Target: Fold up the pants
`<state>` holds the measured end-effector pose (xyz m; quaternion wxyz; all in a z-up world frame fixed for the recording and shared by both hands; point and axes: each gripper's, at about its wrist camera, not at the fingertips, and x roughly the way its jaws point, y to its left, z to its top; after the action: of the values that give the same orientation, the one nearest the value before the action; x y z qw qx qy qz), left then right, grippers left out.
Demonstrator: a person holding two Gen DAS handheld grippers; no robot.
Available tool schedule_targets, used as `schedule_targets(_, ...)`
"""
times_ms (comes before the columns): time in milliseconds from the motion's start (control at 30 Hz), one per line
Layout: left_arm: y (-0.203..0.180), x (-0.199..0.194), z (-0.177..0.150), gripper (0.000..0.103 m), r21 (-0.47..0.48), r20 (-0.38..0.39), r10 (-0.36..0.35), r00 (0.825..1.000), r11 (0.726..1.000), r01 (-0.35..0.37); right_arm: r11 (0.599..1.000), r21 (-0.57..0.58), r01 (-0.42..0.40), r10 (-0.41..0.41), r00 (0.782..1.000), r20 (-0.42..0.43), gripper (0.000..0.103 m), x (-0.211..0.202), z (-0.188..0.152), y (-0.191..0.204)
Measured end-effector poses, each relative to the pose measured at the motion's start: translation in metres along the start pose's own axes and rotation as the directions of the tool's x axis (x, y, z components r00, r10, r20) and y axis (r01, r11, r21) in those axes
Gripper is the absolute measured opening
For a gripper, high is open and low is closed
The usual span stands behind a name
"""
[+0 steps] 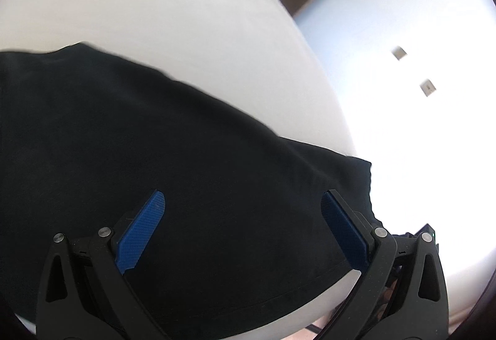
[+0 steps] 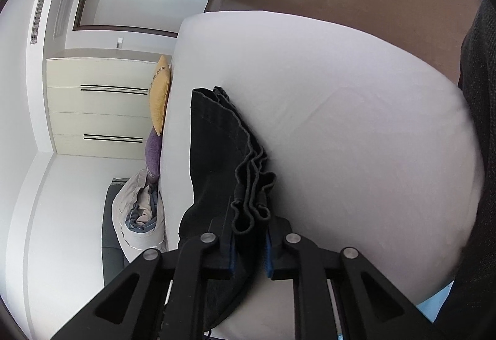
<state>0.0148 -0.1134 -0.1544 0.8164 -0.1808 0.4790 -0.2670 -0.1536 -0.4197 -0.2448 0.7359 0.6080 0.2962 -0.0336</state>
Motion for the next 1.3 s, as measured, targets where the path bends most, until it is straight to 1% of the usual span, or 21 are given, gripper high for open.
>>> schedule_targets(67, -0.003, 0.016, 0.001, 0.102, 0.022, -0.043, 0.015, 0.999, 1.000, -0.014, 1.000, -0.015, 0.012, -0.012, 1.000, 0.001, 0.014, -0.001, -0.001, 0.001)
schedule_targets(133, 0.006, 0.036, -0.001, 0.101, -0.014, -0.101, 0.012, 0.995, 1.000, -0.013, 0.999, -0.030, 0.023, -0.023, 1.000, 0.002, 0.014, -0.002, -0.002, 0.003)
schedule_targets(167, 0.010, 0.042, -0.003, 0.101, -0.022, -0.112, 0.007, 0.994, 1.000, -0.010, 0.999, -0.035, 0.028, -0.028, 1.000, 0.002, 0.014, -0.003, -0.003, 0.004)
schedule_targets(333, 0.010, 0.044, -0.003, 0.101, -0.006, -0.111, -0.014, 0.994, 1.000, 0.014, 0.998, -0.041, 0.041, -0.041, 0.999, 0.003, 0.014, -0.001, -0.004, 0.003)
schedule_targets(500, 0.025, 0.041, -0.003, 0.101, -0.046, -0.099, -0.116, 0.988, 0.993, 0.112, 0.997, -0.052, 0.055, -0.055, 0.998, 0.005, 0.014, -0.002, -0.005, 0.005)
schedule_targets(567, 0.025, 0.042, -0.001, 0.101, -0.051, -0.101, -0.126, 0.987, 0.991, 0.121, 0.996, -0.053, 0.068, -0.067, 0.998, 0.010, 0.014, -0.002, -0.006, 0.008)
schedule_targets(767, 0.029, 0.042, -0.003, 0.100, -0.063, -0.081, -0.166, 0.983, 0.985, 0.161, 0.986, -0.102, 0.133, -0.130, 0.991, 0.042, 0.014, -0.004, -0.010, 0.026)
schedule_targets(833, 0.031, 0.043, -0.003, 0.099, -0.075, -0.074, -0.177, 0.981, 0.982, 0.171, 0.973, -0.152, 0.174, -0.166, 0.984, 0.065, 0.014, -0.004, -0.013, 0.042)
schedule_targets(867, 0.032, 0.043, -0.003, 0.099, -0.081, -0.071, -0.179, 0.981, 0.981, 0.174, 0.957, -0.207, 0.202, -0.189, 0.979, 0.082, 0.014, -0.002, -0.017, 0.056)
schedule_targets(900, 0.034, 0.042, -0.003, 0.098, -0.089, -0.066, -0.187, 0.980, 0.979, 0.181, 0.932, -0.283, 0.228, -0.207, 0.973, 0.102, 0.014, 0.001, -0.023, 0.073)
schedule_targets(933, 0.036, 0.041, -0.002, 0.096, -0.102, -0.058, -0.199, 0.978, 0.976, 0.192, 0.890, -0.383, 0.249, -0.218, 0.968, 0.121, 0.014, 0.008, -0.033, 0.096)
schedule_targets(967, 0.040, 0.039, -0.003, 0.094, -0.118, -0.047, -0.210, 0.977, 0.972, 0.203, 0.830, -0.496, 0.255, -0.223, 0.967, 0.124, 0.014, 0.018, -0.049, 0.118)
schedule_targets(1000, 0.047, 0.036, -0.003, 0.087, -0.150, -0.027, -0.227, 0.973, 0.964, 0.221, 0.738, -0.624, 0.258, -0.234, 0.964, 0.122, 0.013, 0.032, -0.073, 0.142)
schedule_targets(1033, 0.055, 0.033, -0.002, 0.082, -0.184, -0.009, -0.251, 0.968, 0.952, 0.246, 0.593, -0.769, 0.238, -0.250, 0.962, 0.105, 0.011, 0.053, -0.107, 0.167)
schedule_targets(1067, 0.064, 0.031, -0.002, 0.079, -0.222, 0.014, -0.283, 0.959, 0.934, 0.279, 0.489, -0.845, 0.217, -0.259, 0.961, 0.097, 0.011, 0.067, -0.134, 0.180)
schedule_targets(1100, 0.073, 0.028, -0.002, 0.077, -0.263, 0.040, -0.319, 0.947, 0.911, 0.318, 0.383, -0.908, 0.170, -0.262, 0.963, 0.070, 0.010, 0.084, -0.165, 0.191)
schedule_targets(1167, 0.082, 0.023, -0.001, 0.077, -0.299, 0.064, -0.342, 0.937, 0.889, 0.345, 0.248, -0.964, 0.100, -0.292, 0.956, 0.024, 0.009, 0.111, -0.207, 0.195)
schedule_targets(1200, 0.082, 0.022, 0.000, 0.077, -0.299, 0.062, -0.336, 0.940, 0.892, 0.338, 0.195, -0.977, 0.090, -0.310, 0.950, 0.025, 0.009, 0.121, -0.221, 0.193)
schedule_targets(1233, 0.081, 0.021, 0.000, 0.077, -0.298, 0.058, -0.328, 0.943, 0.896, 0.330, 0.159, -0.984, 0.076, -0.331, 0.944, 0.019, 0.009, 0.130, -0.232, 0.189)
schedule_targets(1267, 0.080, 0.019, 0.001, 0.077, -0.302, 0.057, -0.324, 0.944, 0.896, 0.325, 0.152, -0.986, 0.069, -0.347, 0.938, 0.012, 0.009, 0.136, -0.238, 0.185)
schedule_targets(1300, 0.079, 0.019, 0.002, 0.080, -0.311, 0.062, -0.324, 0.944, 0.893, 0.327, 0.155, -0.985, 0.069, -0.351, 0.936, 0.010, 0.009, 0.138, -0.240, 0.183)
